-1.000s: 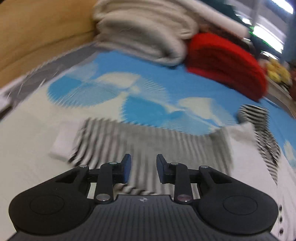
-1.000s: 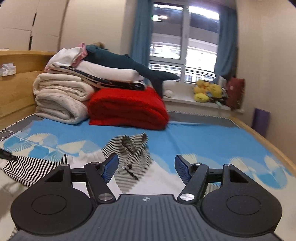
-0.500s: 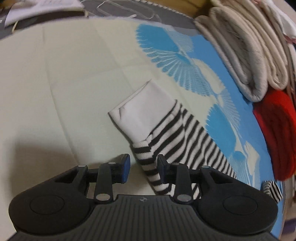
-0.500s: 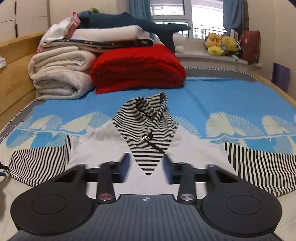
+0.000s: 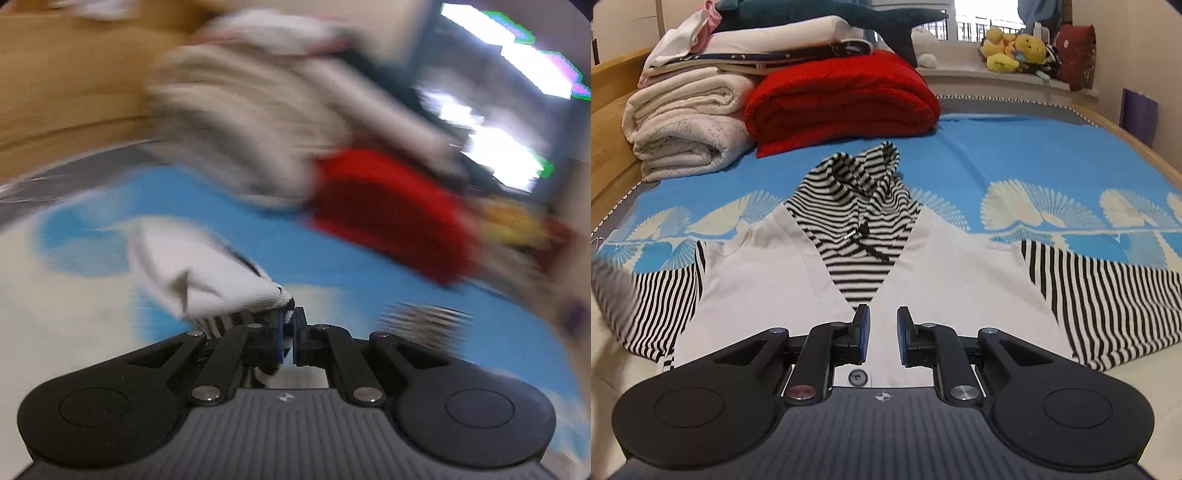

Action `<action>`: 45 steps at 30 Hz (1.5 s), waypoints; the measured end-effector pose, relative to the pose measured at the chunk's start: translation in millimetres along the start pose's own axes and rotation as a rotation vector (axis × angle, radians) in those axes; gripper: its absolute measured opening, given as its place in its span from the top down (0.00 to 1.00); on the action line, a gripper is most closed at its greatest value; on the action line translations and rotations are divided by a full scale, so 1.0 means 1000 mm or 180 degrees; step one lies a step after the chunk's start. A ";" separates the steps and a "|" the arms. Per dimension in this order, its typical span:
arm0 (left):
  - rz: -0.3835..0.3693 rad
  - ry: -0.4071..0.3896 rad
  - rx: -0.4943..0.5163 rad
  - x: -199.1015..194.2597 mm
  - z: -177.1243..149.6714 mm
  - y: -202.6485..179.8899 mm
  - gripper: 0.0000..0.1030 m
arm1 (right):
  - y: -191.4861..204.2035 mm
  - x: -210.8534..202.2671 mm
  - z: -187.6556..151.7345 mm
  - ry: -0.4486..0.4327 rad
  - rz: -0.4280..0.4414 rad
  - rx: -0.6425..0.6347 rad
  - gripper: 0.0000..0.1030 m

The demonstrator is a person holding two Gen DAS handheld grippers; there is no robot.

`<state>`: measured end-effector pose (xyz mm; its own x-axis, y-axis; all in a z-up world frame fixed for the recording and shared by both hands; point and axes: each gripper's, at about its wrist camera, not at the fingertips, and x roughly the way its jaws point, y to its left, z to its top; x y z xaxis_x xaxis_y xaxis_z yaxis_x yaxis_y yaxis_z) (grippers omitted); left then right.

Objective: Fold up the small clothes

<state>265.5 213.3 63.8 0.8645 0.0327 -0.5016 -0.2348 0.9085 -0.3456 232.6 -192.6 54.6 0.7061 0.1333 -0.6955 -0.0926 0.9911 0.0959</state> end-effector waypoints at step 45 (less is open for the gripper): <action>-0.0078 0.1756 0.0723 0.085 -0.085 -0.043 0.69 | -0.124 0.082 0.011 0.0259 -0.1008 0.1725 0.91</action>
<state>311.8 141.7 -31.4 0.4957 -0.1554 -0.8545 -0.0641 0.9746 -0.2144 309.9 -304.8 -6.4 0.5835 -0.1453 -0.7990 0.4958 0.8430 0.2088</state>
